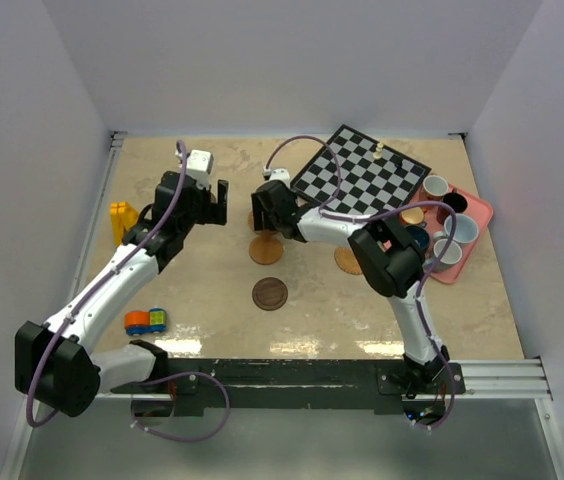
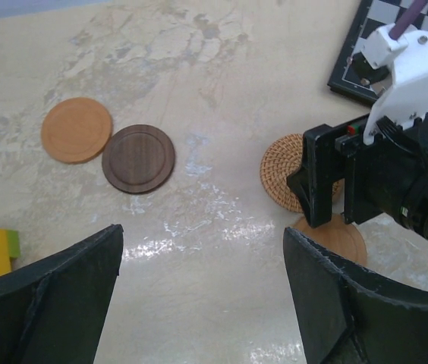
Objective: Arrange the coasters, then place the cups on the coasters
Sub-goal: Move the coaster to the center of the board.
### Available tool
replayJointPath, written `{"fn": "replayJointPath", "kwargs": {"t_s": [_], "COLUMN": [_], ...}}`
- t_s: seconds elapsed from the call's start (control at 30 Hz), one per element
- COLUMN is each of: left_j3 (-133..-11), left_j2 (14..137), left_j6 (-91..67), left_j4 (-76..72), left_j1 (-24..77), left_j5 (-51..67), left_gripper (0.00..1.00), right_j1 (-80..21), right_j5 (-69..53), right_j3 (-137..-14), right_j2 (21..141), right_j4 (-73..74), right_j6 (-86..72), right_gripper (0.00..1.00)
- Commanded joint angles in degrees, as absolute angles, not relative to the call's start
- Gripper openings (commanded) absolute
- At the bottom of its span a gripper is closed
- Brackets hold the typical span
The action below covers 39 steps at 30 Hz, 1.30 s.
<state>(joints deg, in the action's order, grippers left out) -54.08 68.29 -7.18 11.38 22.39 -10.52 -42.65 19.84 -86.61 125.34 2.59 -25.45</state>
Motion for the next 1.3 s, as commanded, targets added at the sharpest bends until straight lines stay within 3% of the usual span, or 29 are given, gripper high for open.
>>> {"fn": "replayJointPath", "kwargs": {"t_s": [0.0,0.97,1.1,1.27], "left_j3": [-53.7,-53.1,-53.1,-52.8], "left_j2": [66.5,65.0,64.7,64.3], "left_j6": [-9.2,-9.7,-9.4,-9.2], "left_j4": [9.7,8.7,8.7,8.5], "left_j1": [20.4,18.1,17.9,17.9], "left_j5": [-14.6,-14.3,-14.7,-14.5], "left_gripper": [0.91,0.92,0.93,0.93], "right_j1": [-44.4,-48.9,-48.9,-48.9], "right_j5": [16.9,19.5,19.6,18.1], "right_j3": [-90.1,-102.6,-101.3,-97.7], "right_j2": [128.8,138.3,136.1,130.3], "right_j4": [5.3,4.3,3.8,0.5], "right_j6": [-26.2,-29.9,-29.4,-24.4], "right_gripper": [0.72,0.71,0.76,0.90]}}
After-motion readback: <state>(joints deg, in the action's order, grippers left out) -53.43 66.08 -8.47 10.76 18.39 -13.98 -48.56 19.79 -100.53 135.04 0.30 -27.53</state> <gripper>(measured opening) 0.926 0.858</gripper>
